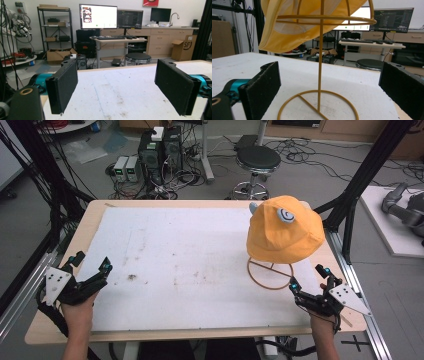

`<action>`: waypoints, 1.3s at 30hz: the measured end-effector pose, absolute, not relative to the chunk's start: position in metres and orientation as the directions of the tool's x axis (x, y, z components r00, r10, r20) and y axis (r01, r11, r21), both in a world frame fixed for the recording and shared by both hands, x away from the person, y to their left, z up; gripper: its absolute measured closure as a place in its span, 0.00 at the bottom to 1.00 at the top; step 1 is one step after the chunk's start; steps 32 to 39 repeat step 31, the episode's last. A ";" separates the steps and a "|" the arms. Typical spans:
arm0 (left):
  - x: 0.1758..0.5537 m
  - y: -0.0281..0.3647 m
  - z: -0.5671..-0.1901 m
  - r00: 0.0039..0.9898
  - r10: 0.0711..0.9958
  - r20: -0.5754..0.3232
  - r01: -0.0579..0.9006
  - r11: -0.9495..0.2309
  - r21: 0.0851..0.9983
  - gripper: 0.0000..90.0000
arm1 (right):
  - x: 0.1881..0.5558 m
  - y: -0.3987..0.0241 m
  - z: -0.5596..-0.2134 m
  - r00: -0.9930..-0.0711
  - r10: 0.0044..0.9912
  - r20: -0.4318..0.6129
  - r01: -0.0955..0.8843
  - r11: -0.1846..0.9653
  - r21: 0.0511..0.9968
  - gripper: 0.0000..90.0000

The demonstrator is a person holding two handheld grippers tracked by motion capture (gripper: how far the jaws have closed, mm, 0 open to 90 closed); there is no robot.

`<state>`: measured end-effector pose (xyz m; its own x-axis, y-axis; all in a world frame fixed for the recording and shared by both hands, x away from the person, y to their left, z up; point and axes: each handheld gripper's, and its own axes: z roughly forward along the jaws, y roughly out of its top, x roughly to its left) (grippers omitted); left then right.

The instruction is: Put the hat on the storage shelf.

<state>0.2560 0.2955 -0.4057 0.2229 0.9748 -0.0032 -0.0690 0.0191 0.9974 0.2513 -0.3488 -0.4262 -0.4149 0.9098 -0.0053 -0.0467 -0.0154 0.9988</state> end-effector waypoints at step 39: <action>0.257 0.297 -0.409 0.223 0.975 0.005 -0.056 0.007 0.998 0.21 | 0.250 -0.344 -0.426 -0.427 0.904 -0.020 -0.041 0.003 0.999 0.04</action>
